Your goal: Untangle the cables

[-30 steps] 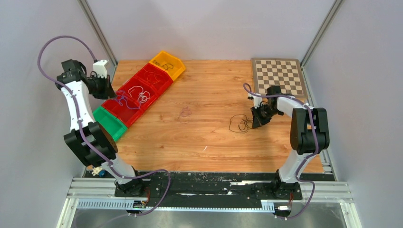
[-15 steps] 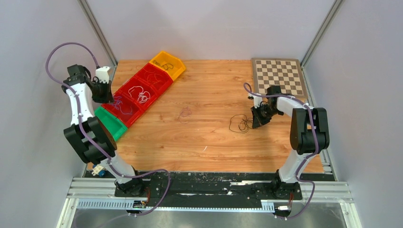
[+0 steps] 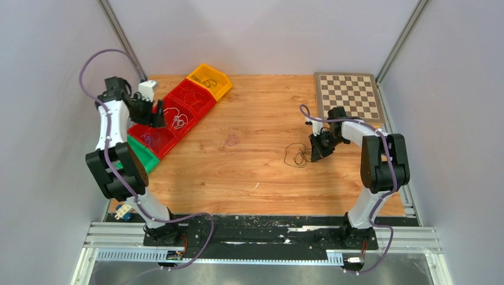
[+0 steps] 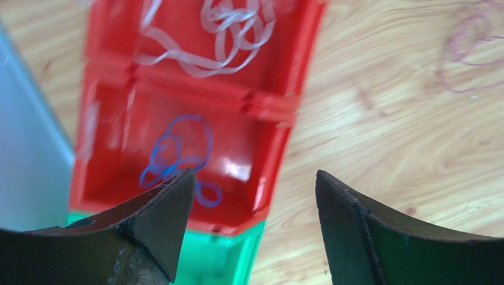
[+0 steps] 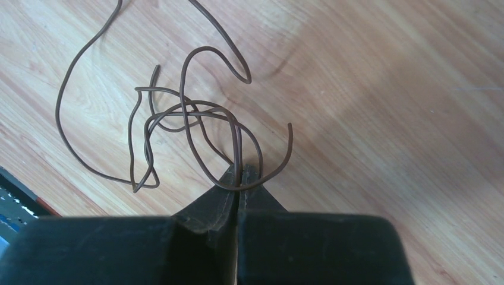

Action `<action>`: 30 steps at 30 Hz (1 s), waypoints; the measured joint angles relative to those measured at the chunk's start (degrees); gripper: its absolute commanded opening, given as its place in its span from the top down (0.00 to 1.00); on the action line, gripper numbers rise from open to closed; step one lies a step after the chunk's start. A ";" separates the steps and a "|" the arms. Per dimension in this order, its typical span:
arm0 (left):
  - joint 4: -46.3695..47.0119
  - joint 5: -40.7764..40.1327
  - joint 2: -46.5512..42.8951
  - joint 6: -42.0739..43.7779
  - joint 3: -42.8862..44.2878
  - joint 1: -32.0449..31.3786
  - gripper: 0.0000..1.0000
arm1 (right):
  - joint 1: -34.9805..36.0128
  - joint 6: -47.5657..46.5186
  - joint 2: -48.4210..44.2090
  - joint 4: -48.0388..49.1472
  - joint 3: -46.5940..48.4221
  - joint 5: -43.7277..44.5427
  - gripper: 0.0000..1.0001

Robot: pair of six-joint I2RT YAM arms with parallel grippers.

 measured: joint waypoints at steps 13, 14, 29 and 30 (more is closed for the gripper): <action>9.42 2.21 3.80 -8.13 -9.27 -34.58 0.00 | 1.49 3.21 1.31 -0.76 1.29 -1.29 1.00; 10.16 0.92 5.73 -9.16 -8.96 -36.15 0.00 | 1.49 3.39 1.38 -0.76 1.33 -1.33 1.00; 19.56 -15.67 12.98 -15.23 -12.50 -43.67 0.95 | 1.60 4.44 1.40 -0.76 1.36 -1.38 1.00; 19.71 -16.00 12.96 -15.23 -12.50 -43.54 0.98 | 1.64 4.48 1.42 -0.79 1.42 -1.38 1.00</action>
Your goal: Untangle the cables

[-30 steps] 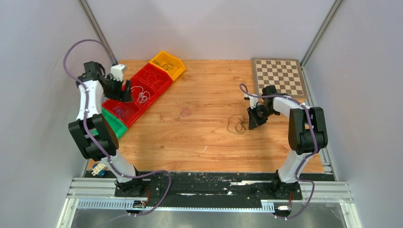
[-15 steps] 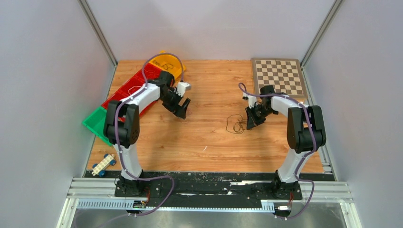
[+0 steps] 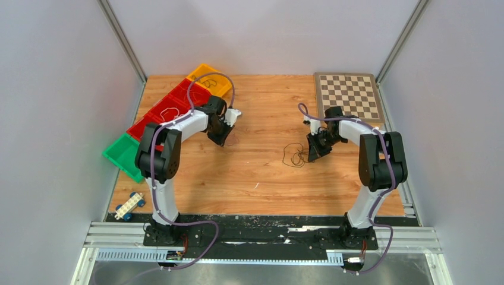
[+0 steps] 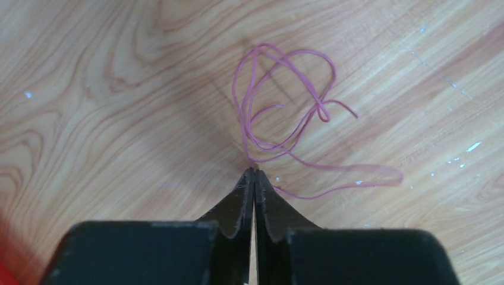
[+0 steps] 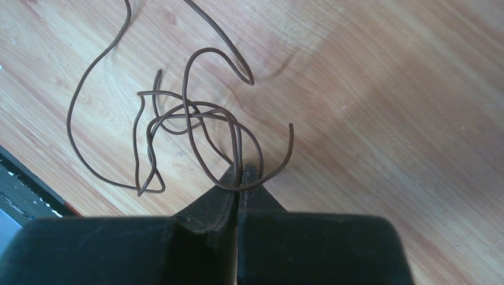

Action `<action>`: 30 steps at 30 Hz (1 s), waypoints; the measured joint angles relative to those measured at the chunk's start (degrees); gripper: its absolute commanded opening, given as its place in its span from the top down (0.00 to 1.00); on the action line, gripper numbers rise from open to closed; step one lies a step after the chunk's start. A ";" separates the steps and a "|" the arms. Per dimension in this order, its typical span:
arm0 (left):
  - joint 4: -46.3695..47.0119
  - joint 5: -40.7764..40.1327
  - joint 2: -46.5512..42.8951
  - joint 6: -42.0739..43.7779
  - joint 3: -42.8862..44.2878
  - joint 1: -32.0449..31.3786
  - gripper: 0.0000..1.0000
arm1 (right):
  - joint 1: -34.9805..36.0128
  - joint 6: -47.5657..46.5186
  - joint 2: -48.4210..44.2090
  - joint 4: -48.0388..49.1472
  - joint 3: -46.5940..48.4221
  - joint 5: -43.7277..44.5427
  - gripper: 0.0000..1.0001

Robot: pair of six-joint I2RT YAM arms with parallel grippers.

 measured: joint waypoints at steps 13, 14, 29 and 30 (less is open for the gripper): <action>-10.58 7.69 -10.27 2.23 8.98 16.06 0.87 | 0.74 0.00 0.09 0.07 0.46 -0.52 1.00; -11.30 8.33 -11.52 2.60 9.84 17.53 0.58 | 0.76 0.00 0.09 0.09 0.46 -0.66 1.00; -2.95 10.21 -10.27 -3.08 2.19 2.64 0.00 | 1.66 0.26 0.09 0.31 0.44 -0.83 1.00; -2.21 9.29 -8.50 -3.87 2.19 1.66 0.00 | 1.66 0.31 0.09 0.31 0.44 -0.83 1.00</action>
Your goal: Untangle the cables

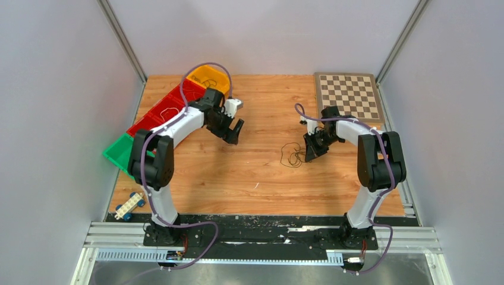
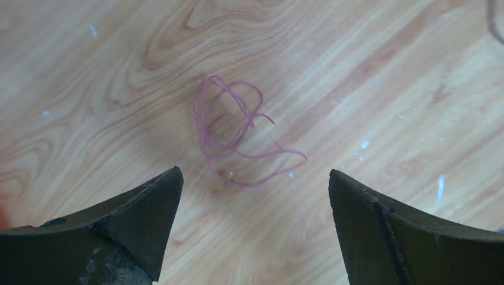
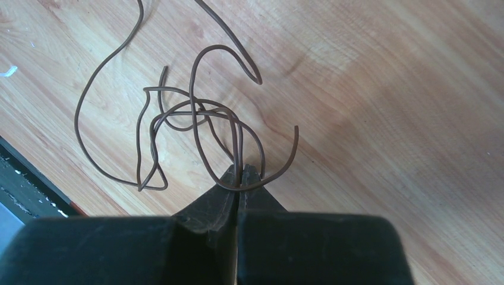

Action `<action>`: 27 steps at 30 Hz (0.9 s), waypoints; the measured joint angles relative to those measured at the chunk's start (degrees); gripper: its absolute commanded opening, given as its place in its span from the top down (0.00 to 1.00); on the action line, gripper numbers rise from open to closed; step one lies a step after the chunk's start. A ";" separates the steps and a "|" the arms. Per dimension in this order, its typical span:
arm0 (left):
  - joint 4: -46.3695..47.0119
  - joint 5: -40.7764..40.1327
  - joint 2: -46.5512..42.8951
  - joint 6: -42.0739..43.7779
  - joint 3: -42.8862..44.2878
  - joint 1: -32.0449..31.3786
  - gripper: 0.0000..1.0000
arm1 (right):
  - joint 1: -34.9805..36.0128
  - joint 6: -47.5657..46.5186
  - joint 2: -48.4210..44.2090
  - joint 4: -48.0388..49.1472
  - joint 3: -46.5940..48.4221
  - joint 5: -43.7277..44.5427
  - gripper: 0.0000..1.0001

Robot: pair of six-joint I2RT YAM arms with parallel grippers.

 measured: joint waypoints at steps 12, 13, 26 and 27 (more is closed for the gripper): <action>5.84 -12.63 7.82 -3.26 -3.06 -6.01 0.10 | 0.00 0.17 0.87 -0.17 0.39 -0.26 1.00; 5.86 -13.55 7.98 -3.39 -3.06 -6.58 0.18 | 0.00 0.15 0.96 -0.15 0.52 -0.28 1.00; 2.38 -10.71 3.93 -0.66 -3.43 -0.50 1.00 | 0.02 0.17 1.42 -0.13 1.01 -0.55 1.00; 1.27 -9.79 2.62 -0.15 -3.13 1.05 1.00 | 0.02 0.20 1.44 -0.11 1.01 -0.59 1.00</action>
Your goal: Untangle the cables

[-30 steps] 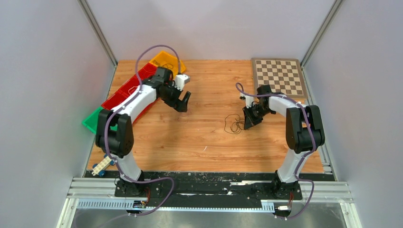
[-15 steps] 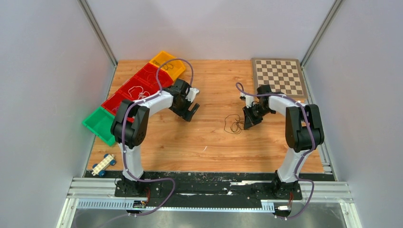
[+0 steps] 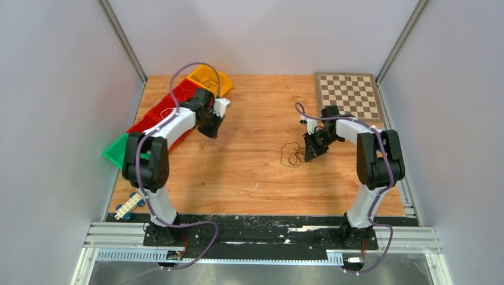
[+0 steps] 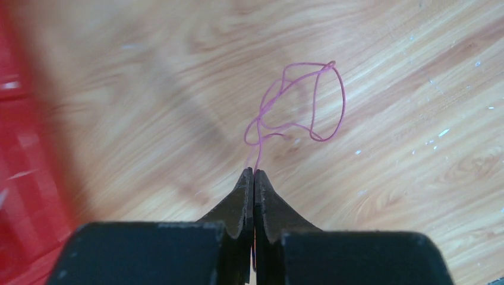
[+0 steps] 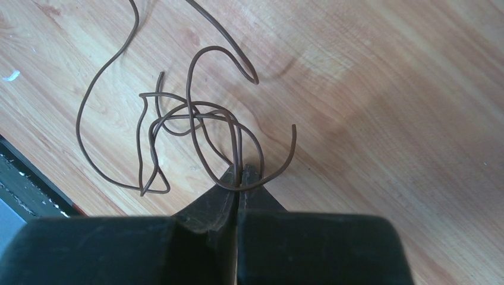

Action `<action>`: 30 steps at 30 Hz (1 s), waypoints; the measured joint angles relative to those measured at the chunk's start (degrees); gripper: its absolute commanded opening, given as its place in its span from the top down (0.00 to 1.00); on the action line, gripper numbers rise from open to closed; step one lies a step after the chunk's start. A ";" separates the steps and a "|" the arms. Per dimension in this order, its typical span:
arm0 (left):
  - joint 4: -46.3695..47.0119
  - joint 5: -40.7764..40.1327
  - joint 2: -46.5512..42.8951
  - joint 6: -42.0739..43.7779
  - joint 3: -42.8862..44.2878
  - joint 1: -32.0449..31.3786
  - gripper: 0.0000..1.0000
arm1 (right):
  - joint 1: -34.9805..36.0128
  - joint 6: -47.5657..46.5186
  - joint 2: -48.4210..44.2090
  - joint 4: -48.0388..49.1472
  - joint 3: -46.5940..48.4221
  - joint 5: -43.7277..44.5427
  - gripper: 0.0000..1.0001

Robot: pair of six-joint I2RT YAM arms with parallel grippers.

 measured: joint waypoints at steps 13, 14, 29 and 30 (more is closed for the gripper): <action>-16.79 8.81 -24.59 10.86 7.96 34.88 1.00 | 0.59 -0.02 -0.02 0.26 0.00 -0.13 1.00; -18.49 8.90 -25.77 11.72 7.96 37.81 1.00 | 0.63 -0.09 -0.02 0.26 0.00 -0.17 1.00; -19.82 -6.95 -28.55 13.07 -1.01 55.01 1.00 | 1.29 -2.64 -0.02 -2.12 3.17 -0.28 1.00; -18.91 -8.04 -28.02 12.85 -1.81 55.04 1.00 | 1.29 -2.86 0.00 -2.40 3.56 -0.26 1.00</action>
